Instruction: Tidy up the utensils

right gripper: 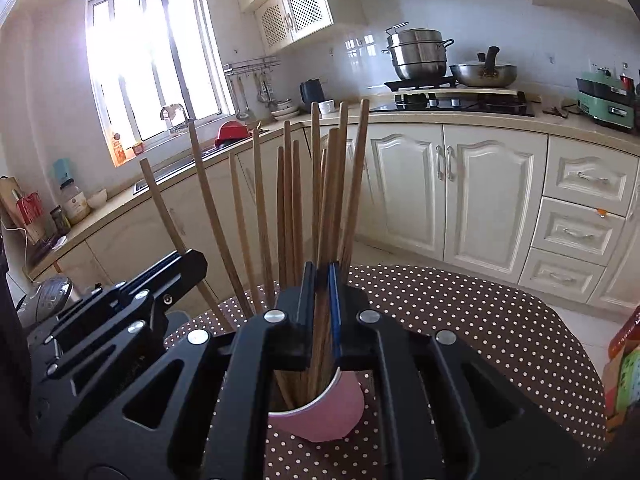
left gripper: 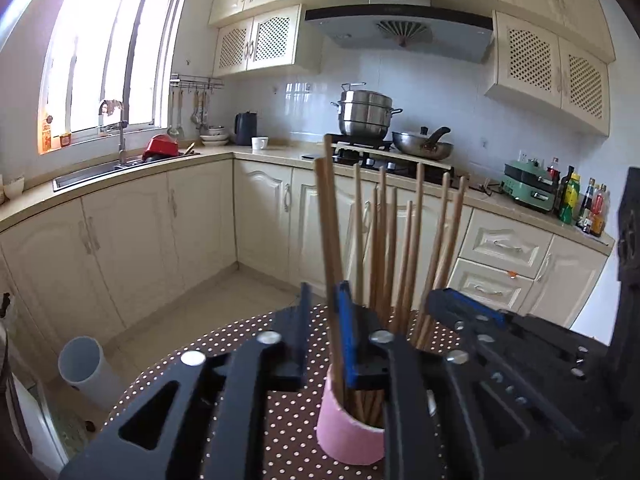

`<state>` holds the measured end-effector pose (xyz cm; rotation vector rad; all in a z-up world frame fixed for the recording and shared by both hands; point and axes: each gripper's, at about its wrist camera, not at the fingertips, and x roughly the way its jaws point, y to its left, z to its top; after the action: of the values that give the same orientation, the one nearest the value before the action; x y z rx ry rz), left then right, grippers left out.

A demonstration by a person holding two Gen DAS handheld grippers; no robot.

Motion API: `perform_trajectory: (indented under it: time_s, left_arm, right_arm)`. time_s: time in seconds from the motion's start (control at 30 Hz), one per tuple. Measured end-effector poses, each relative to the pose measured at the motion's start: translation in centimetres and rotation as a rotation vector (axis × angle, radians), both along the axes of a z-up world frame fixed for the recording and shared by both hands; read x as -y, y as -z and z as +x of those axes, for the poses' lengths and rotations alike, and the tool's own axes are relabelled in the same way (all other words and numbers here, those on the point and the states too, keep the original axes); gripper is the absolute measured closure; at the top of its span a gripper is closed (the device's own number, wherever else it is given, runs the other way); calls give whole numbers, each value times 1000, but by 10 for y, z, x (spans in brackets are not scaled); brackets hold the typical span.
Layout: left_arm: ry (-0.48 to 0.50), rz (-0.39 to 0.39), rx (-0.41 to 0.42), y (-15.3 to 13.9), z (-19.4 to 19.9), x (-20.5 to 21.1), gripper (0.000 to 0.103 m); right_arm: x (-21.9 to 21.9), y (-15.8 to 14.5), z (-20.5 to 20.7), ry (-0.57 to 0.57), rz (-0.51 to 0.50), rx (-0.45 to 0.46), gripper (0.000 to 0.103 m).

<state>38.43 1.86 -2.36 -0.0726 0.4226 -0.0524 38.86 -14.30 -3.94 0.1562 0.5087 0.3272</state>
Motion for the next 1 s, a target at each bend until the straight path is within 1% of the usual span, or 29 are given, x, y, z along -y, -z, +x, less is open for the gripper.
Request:
perform_trajectory:
  time_s: [0.03,0.07,0.1,0.13,0.17,0.23,0.33,0.4,0.43,0.47,0.5,0.57,0.63,0.67,0.73,0.83,1.0]
  left_arm:
    - [-7,1,-1,1,-2,-1,76]
    - [-8,-2,-1,0,-4,-3,75]
    - [-6,-6,-3,1,-7,-5,74]
    - [-9,-6,-6,1,-10,-7,72]
    - [-19,1,-5,1,-15,-10,69]
    - [-48,17,4,2,-27,-13,66]
    - [-68,34,8,0,-51,-15,62]
    - [-81,44,21,-3,-72,-14,55]
    - [-82,47,30,-5,-85,-14,50]
    - [-81,51,40,-7,-98,-14,49]
    - [-78,61,54,-10,-114,-12,48]
    - [-79,82,66,-14,-135,-8,45]
    - [-75,84,81,-18,-160,-5,43]
    - [-70,85,82,-19,-168,-4,43]
    - [-49,91,87,-22,-189,0,42]
    - [-41,98,116,-27,-221,7,36]
    - [-42,81,144,-36,-258,12,33]
  right_arm:
    - [2,0,-2,3,7,-11,91]
    - [5,1,-4,1,20,-22,81]
    - [7,1,-7,3,28,-27,59]
    - [11,1,-13,16,40,-23,43]
    - [16,0,-21,33,53,-1,38]
    - [21,-1,-34,53,44,25,38]
    - [28,-4,-54,52,46,29,37]
    - [33,-7,-74,49,43,39,32]
    - [35,-9,-85,52,41,50,31]
    - [37,-11,-96,61,37,64,28]
    - [39,-13,-112,72,26,83,24]
    - [42,-17,-138,88,5,106,21]
    - [45,-20,-160,98,-1,131,18]
    - [45,-22,-166,101,-4,138,15]
    - [45,-25,-185,104,-22,151,14]
    - [44,-29,-212,107,-49,180,10]
    - [44,-36,-244,115,-81,224,8]
